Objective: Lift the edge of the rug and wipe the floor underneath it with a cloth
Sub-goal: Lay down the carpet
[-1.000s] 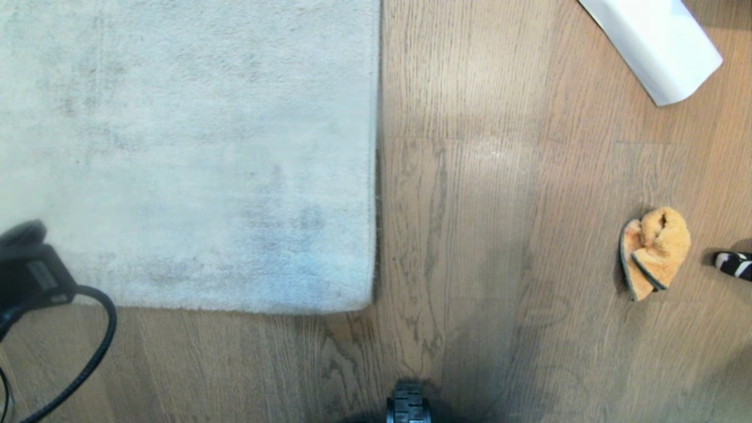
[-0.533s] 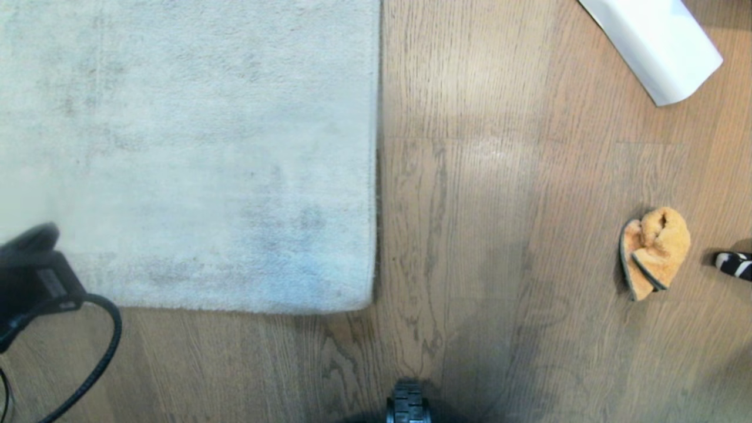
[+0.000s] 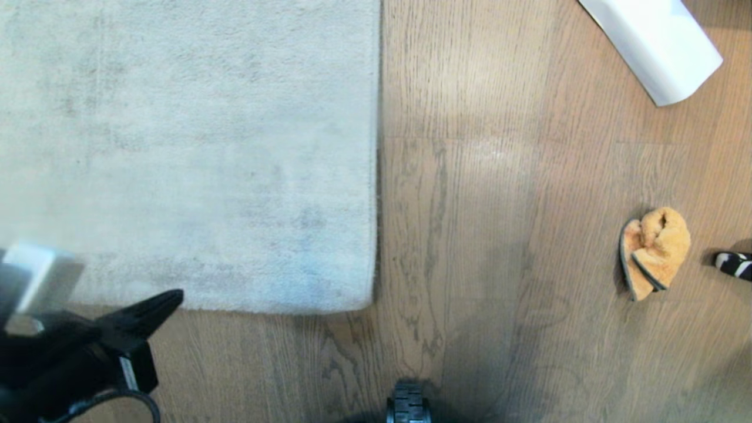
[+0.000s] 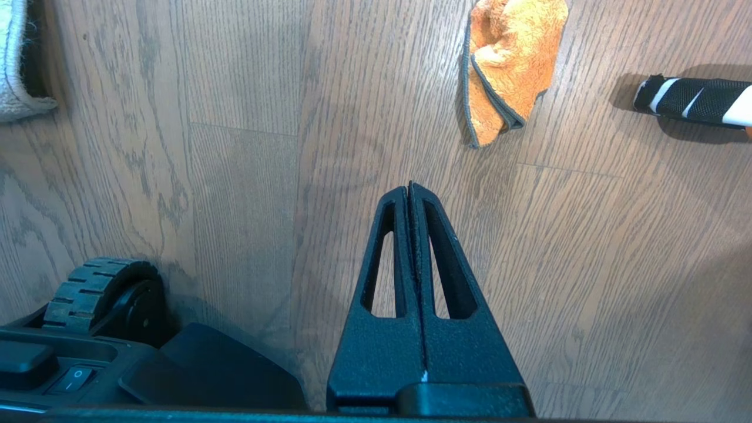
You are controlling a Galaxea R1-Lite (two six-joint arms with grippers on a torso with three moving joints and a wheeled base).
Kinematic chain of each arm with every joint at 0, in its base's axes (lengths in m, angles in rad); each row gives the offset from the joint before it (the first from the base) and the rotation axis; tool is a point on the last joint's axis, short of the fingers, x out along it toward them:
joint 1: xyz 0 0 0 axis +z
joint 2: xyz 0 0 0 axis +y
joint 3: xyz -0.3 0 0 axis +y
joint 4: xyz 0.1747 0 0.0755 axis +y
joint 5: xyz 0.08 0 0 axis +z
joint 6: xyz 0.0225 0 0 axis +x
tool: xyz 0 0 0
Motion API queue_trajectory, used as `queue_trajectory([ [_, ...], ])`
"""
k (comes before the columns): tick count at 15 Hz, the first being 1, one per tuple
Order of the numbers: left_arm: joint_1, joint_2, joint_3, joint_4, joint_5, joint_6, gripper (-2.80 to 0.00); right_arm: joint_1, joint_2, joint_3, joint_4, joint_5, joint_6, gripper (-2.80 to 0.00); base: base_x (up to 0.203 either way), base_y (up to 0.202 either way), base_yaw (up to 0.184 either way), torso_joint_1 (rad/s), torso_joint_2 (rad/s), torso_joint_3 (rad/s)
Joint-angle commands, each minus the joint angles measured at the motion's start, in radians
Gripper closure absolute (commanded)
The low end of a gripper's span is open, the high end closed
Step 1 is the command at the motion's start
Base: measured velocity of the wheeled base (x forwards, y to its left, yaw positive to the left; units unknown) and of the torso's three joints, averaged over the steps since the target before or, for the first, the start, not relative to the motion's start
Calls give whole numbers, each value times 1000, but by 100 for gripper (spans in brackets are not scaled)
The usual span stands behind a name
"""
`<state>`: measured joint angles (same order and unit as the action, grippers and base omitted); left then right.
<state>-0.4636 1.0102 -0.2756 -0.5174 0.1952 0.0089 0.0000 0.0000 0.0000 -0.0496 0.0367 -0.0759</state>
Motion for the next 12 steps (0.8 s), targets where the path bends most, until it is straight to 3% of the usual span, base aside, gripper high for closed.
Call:
queue_trajectory([
  [1, -1, 115, 23, -2, -171, -2, 0, 0, 2, 0, -1, 0, -1, 0, 0, 0, 0, 0, 0, 0],
  [3, -13, 250, 25, -27, -294, -4, 0, 0, 2, 0, -1, 0, -1, 0, 0, 0, 0, 0, 0, 0],
  [6, -30, 487, 25, -179, -400, -6, 0, 0, 2, 0, -1, 0, -1, 0, 0, 0, 0, 0, 0, 0],
  [12, -32, 874, -11, -440, -454, -1, 0, 0, 2, 0, -1, 0, -1, 0, 0, 0, 0, 0, 0, 0],
])
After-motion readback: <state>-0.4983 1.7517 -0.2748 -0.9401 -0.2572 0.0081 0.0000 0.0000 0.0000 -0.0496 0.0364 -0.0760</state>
